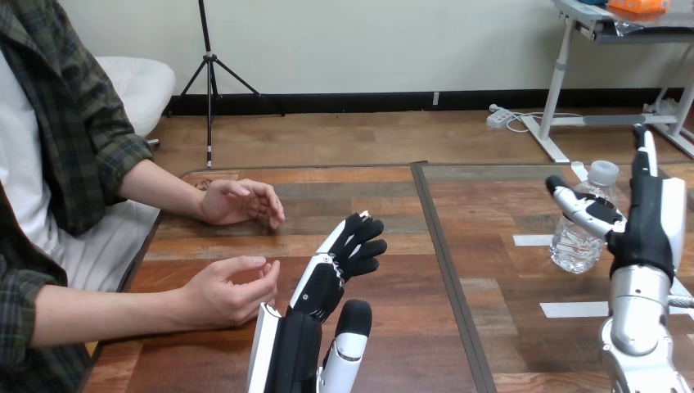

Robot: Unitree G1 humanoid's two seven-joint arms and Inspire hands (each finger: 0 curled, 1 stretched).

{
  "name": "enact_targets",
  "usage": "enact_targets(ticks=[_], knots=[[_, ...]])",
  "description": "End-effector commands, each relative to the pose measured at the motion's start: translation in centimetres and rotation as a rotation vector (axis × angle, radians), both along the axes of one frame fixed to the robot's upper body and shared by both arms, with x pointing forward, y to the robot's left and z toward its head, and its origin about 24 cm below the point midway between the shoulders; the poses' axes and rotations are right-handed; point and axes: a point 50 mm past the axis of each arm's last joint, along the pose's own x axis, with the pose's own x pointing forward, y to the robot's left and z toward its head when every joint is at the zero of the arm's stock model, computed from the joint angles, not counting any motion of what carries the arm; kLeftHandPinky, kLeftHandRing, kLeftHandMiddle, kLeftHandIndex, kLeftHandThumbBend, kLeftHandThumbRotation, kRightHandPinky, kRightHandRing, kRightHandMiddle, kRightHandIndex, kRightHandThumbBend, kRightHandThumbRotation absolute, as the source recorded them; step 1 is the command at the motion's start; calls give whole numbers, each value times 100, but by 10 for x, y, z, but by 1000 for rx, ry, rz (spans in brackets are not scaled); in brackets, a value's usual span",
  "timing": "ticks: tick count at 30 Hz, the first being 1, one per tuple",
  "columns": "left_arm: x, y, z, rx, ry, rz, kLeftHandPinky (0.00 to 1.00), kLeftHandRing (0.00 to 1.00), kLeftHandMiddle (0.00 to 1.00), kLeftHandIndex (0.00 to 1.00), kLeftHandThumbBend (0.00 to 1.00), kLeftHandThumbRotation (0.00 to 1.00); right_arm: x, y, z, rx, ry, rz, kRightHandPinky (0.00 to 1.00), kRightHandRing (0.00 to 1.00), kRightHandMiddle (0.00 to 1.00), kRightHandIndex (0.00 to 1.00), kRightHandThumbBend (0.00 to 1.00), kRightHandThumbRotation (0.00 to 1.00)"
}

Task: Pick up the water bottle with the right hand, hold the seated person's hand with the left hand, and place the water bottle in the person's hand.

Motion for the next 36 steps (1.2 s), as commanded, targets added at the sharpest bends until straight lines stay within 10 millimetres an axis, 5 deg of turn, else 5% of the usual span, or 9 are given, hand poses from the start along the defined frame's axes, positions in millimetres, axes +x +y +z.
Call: enact_targets(ticks=[1, 36], knots=[[2, -11, 9, -104, -18, 51, 76, 80, 85, 87, 44, 96, 23, 6, 31, 66, -113, 5, 96, 99, 100, 99, 56, 0], [1, -10, 9, -101, -22, 58, 76, 81, 85, 88, 45, 96, 31, 2, 27, 117, -42, 10, 91, 99, 100, 98, 55, 2]])
